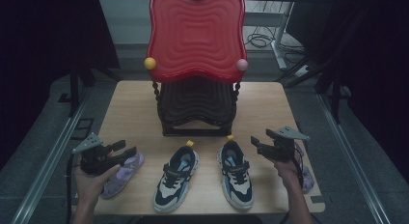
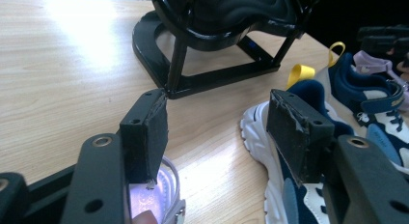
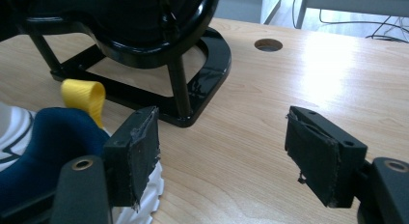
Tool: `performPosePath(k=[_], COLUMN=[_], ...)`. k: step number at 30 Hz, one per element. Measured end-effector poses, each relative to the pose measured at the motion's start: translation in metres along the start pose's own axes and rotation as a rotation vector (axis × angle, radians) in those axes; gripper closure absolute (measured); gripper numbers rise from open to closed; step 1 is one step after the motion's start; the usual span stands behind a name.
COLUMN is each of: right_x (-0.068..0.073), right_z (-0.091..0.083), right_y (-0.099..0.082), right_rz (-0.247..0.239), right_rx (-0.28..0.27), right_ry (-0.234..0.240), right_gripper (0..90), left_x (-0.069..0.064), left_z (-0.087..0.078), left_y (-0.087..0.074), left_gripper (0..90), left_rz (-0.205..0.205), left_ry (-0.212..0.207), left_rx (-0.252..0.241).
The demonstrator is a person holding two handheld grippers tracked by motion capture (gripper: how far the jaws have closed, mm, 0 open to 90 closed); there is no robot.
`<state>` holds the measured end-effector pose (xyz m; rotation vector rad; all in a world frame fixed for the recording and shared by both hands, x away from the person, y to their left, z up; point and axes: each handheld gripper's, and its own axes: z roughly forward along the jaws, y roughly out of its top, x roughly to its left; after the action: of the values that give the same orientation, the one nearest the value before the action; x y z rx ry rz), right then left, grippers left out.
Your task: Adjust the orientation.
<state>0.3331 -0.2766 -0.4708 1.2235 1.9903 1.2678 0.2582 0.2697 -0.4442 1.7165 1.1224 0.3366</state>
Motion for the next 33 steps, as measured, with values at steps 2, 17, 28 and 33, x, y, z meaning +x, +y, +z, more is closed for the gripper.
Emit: performPosePath(k=[2, 17, 28, 33], right_x=[-0.001, -0.007, 0.003, -0.003], right_z=[0.000, 0.003, -0.005, -0.012], right_y=[0.000, -0.002, 0.002, 0.002], right_rz=[0.002, 0.028, 0.012, 0.043], right_rx=[0.005, 0.018, 0.000, -0.021], right_ry=[0.004, 0.028, 0.047, 0.032], right_gripper=[28.0, 30.0, 30.4, 30.6], left_x=[-0.002, -0.007, -0.022, -0.029], left_z=[0.000, 0.002, 0.002, 0.005], left_y=[0.001, 0.000, 0.003, 0.003], left_gripper=[40.3, 43.5, 46.8, 62.0], left_rz=[0.005, 0.000, 0.030, 0.017], left_ry=[0.007, 0.047, 0.013, -0.023], left_rx=[0.000, 0.012, 0.006, 0.013])
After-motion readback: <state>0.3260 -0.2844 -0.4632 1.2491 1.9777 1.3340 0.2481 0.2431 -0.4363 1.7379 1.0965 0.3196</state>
